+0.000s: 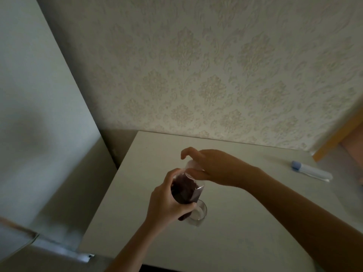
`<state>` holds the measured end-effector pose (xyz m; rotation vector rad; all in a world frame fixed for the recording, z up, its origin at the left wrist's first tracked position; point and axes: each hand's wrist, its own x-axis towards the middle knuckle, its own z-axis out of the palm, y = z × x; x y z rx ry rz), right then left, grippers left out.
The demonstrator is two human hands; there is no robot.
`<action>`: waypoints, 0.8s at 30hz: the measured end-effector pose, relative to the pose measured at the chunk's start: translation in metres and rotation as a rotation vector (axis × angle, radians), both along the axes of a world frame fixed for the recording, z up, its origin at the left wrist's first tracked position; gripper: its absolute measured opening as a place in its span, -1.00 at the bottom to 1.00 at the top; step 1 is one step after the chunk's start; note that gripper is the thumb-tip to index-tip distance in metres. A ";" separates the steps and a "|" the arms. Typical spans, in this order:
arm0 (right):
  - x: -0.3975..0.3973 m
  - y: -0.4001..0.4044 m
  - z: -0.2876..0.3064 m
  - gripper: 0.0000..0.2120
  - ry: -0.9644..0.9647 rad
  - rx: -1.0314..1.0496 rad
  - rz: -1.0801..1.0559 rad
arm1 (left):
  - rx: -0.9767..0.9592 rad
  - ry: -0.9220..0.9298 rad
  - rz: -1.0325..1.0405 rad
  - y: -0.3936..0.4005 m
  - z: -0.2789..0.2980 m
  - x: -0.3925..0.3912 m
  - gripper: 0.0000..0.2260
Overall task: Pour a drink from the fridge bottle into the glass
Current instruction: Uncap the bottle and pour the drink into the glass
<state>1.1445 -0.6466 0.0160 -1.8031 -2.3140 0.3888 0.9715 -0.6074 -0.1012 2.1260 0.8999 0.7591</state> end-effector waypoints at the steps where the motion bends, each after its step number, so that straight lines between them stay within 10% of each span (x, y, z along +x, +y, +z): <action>1: 0.001 -0.002 0.002 -0.65 0.027 -0.020 0.007 | -0.018 -0.003 -0.008 0.001 0.000 -0.001 -0.24; 12: 0.001 -0.012 0.004 -0.25 -0.052 -0.039 -0.055 | -0.045 0.017 -0.020 0.005 -0.002 -0.004 -0.22; 17: -0.002 -0.003 -0.002 -0.44 -0.248 0.115 -0.104 | -0.030 0.063 -0.039 0.005 -0.006 -0.004 -0.23; 24: 0.007 -0.016 -0.029 -0.56 -0.022 0.144 -0.065 | -0.077 0.074 -0.026 0.004 -0.019 -0.012 -0.20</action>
